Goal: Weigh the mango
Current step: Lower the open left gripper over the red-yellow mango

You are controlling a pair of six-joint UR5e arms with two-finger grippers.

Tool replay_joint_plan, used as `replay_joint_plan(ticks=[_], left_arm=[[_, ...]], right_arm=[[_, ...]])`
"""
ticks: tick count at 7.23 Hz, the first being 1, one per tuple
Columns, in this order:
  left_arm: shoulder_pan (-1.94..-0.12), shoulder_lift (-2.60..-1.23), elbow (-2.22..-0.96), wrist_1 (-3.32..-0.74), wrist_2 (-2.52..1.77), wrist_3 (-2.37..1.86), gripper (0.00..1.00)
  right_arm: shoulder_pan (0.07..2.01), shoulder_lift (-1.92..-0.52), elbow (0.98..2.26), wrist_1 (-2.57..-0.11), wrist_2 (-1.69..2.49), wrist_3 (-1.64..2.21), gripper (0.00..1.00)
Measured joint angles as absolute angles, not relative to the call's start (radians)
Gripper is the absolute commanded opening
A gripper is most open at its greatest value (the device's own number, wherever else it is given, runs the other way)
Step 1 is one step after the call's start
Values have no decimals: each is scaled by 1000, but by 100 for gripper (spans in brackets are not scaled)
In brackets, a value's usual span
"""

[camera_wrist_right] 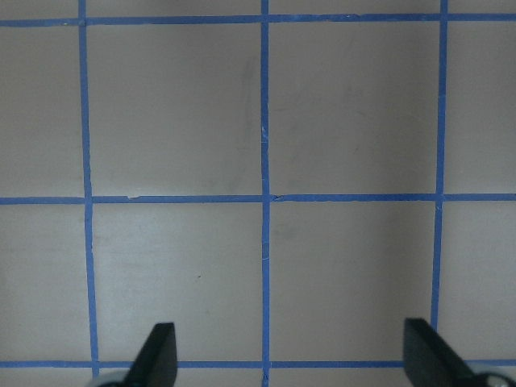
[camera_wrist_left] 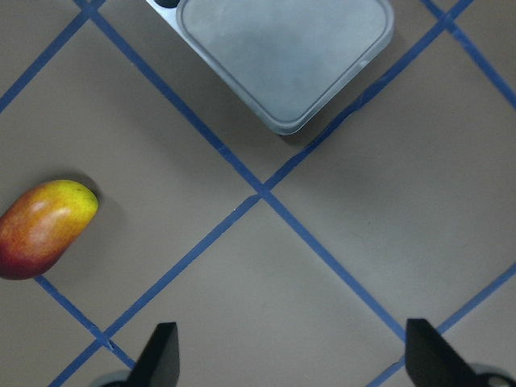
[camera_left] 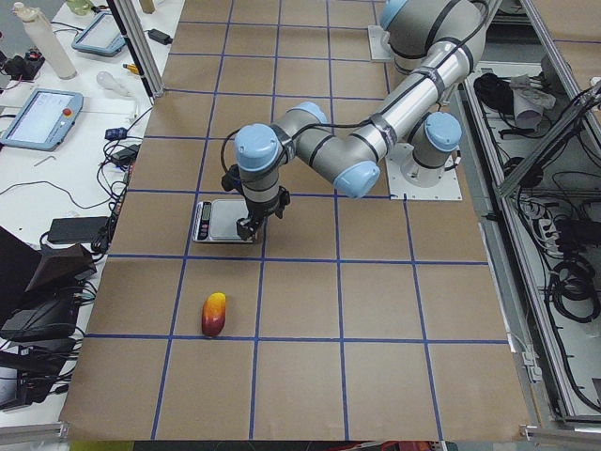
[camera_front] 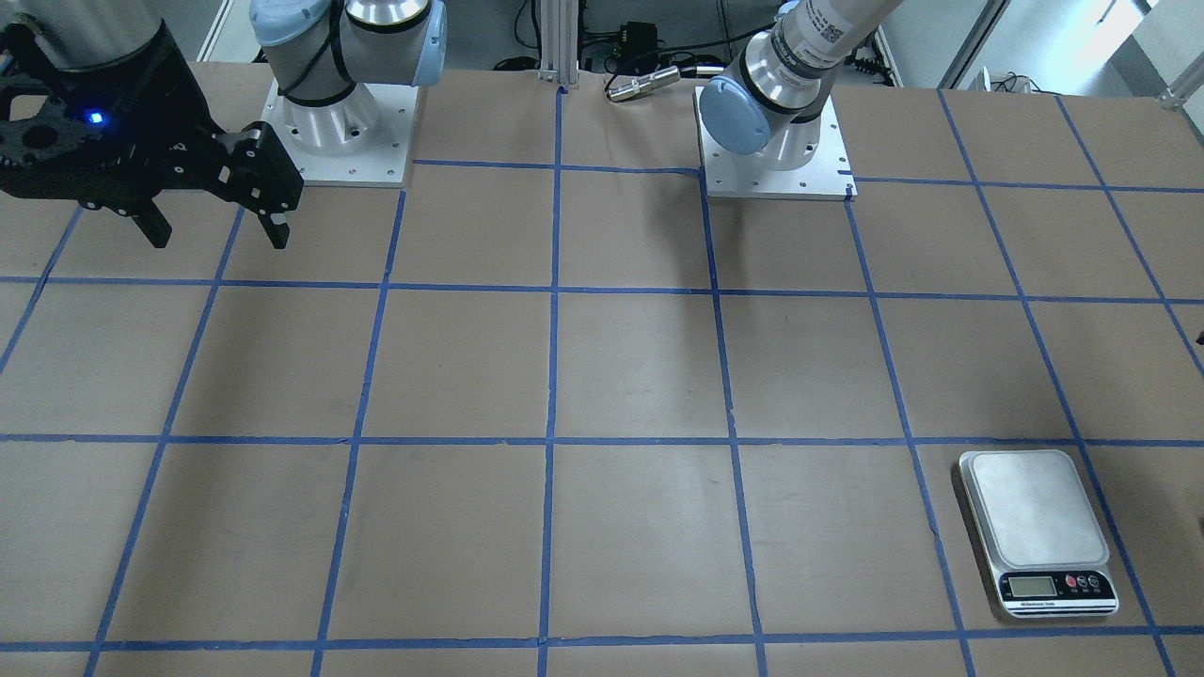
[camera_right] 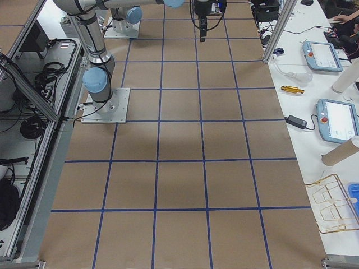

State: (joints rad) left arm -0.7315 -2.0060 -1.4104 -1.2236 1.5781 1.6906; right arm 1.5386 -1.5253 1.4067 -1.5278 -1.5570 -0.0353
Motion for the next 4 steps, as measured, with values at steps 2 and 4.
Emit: replay_joint_plan(ticks=[2, 4], left_arm=[[-721, -2153, -1291, -1169, 1575, 1823, 95], [-720, -2279, -1140, -1163, 1570, 1932, 95]], right_arm=[[1539, -1525, 1407, -1528, -1557, -35, 100], [1539, -1525, 1407, -1528, -1557, -35, 100]])
